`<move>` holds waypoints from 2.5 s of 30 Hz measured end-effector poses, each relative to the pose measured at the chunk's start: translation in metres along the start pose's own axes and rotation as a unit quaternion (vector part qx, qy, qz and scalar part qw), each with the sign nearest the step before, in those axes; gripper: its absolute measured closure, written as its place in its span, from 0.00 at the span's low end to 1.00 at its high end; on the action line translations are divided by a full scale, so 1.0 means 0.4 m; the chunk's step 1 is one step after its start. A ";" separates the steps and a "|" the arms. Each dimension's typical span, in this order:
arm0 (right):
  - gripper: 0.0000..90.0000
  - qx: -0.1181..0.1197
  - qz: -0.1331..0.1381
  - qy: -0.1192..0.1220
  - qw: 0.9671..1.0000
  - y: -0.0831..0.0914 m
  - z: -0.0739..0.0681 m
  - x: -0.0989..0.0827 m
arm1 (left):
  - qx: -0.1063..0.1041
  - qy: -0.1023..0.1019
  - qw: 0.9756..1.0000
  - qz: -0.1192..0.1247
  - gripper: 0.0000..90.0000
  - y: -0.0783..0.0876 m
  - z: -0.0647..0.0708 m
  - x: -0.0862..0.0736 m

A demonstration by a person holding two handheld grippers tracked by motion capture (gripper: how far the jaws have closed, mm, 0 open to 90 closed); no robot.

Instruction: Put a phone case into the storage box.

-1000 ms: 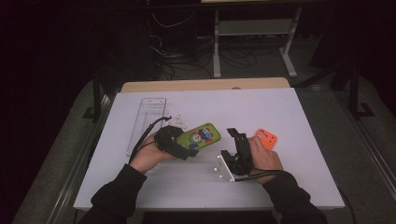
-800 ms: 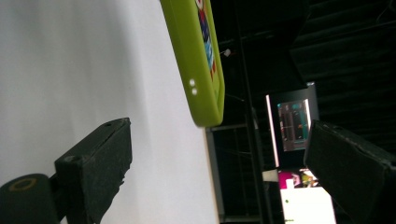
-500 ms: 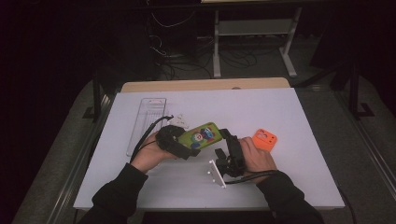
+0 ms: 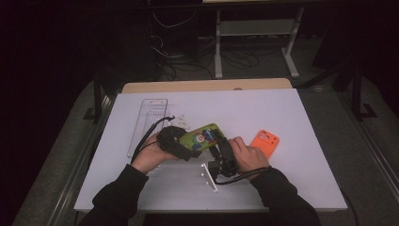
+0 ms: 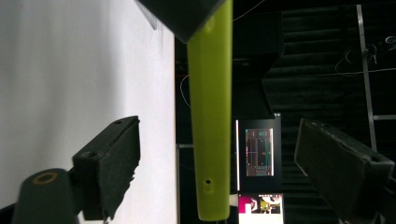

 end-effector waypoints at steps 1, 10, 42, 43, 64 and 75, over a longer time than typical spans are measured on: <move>0.23 -0.003 -0.001 -0.006 1.000 0.001 -0.005 0.000 | 0.000 0.000 1.000 -0.001 0.17 0.000 0.000 0.000; 0.49 0.009 -0.006 -0.003 1.000 0.009 -0.007 0.001 | -0.001 -0.007 1.000 -0.008 0.17 -0.010 0.010 0.000; 0.85 0.052 -0.011 -0.003 0.999 0.020 -0.009 0.002 | -0.017 0.008 1.000 0.010 0.06 -0.014 0.014 -0.004; 0.85 0.051 -0.010 -0.002 0.999 0.019 -0.007 0.002 | -0.018 0.007 1.000 0.015 0.03 -0.012 0.013 -0.003; 0.85 0.063 -0.043 -0.065 0.995 0.014 0.031 -0.055 | -0.002 -0.008 0.999 0.049 0.00 0.043 -0.028 -0.029; 0.85 0.089 -0.086 -0.196 0.973 0.001 0.057 -0.097 | 0.005 -0.007 0.999 0.049 0.00 0.043 -0.029 -0.030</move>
Point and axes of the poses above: each handheld gripper's, and its own axes: y roughly backward along the jaws, x roughly out of its top, z roughly to its right, the point moved 4 cm from there along -y, roughly forward along the jaws, and after that the axes turned 9 degrees about -y, right-handed, at the moved point
